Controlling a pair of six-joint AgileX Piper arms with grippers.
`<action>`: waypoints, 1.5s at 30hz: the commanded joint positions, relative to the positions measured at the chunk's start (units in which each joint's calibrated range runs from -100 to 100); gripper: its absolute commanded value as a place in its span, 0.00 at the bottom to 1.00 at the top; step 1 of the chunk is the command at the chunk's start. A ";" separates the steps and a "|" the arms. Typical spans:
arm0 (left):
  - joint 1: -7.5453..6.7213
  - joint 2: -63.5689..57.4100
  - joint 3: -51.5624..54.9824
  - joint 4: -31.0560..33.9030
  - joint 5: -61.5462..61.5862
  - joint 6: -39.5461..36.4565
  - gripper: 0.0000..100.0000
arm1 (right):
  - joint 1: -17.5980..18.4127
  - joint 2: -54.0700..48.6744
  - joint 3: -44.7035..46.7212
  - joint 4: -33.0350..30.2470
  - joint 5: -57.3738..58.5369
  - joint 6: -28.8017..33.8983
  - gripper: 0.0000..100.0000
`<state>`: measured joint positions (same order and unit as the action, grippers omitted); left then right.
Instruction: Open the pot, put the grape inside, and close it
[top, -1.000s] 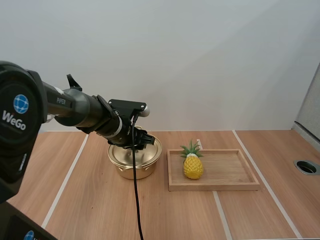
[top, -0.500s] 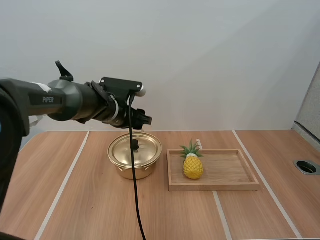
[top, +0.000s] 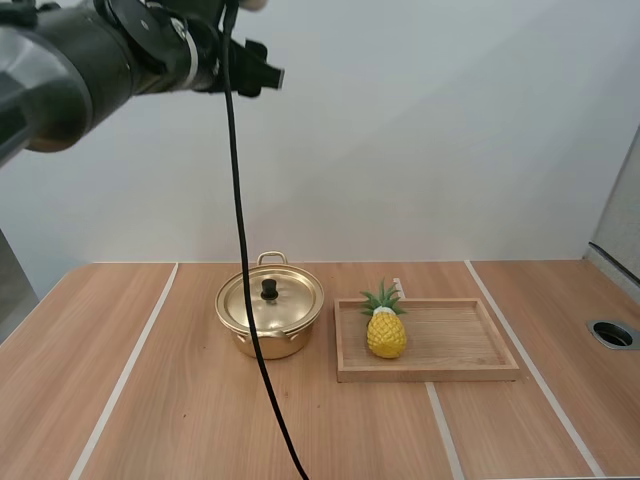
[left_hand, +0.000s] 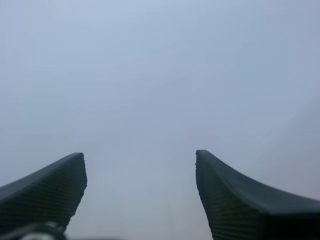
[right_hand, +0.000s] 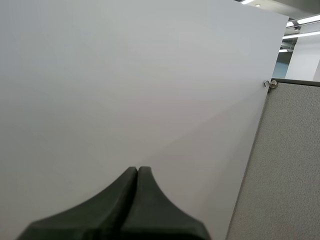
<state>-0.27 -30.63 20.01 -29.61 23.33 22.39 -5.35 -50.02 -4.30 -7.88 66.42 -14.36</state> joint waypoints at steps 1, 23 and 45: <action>1.66 -1.99 -5.54 0.78 -2.49 -2.77 1.00 | -0.18 -0.68 -0.36 -0.26 -0.42 -0.24 0.00; 3.15 -31.08 -3.90 -3.17 -2.53 -6.44 0.00 | -0.18 -12.79 5.14 27.76 -5.74 -12.90 0.00; 0.27 -58.32 26.61 -4.00 -2.67 -3.43 0.00 | -0.18 -37.68 40.81 44.66 -7.87 -29.00 0.00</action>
<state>0.80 -87.26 44.73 -32.78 21.19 17.92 -5.35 -84.42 33.61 33.53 59.44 -39.39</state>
